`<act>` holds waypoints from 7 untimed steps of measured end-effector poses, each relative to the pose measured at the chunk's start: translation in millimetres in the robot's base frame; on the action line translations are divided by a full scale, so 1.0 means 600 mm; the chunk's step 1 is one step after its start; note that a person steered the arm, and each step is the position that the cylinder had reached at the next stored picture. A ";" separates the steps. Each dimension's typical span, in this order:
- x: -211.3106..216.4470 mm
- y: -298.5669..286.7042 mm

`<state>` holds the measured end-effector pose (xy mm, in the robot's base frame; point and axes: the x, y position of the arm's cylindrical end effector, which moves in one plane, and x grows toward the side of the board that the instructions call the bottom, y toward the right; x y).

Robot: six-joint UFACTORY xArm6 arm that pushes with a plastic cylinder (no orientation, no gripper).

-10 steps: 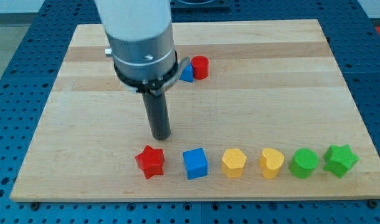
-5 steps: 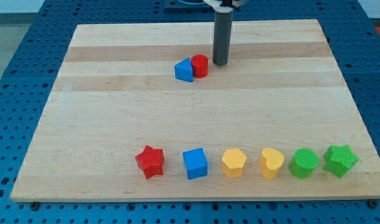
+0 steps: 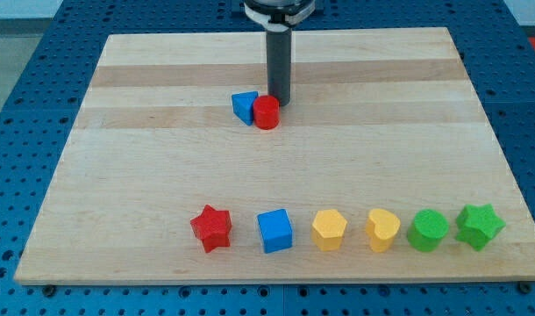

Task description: Push the red circle towards the red star

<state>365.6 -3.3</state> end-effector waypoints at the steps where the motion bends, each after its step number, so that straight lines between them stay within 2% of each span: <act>1: 0.038 -0.002; 2: 0.079 -0.006; 4: 0.125 -0.085; 7: 0.126 -0.208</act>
<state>441.4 -127.9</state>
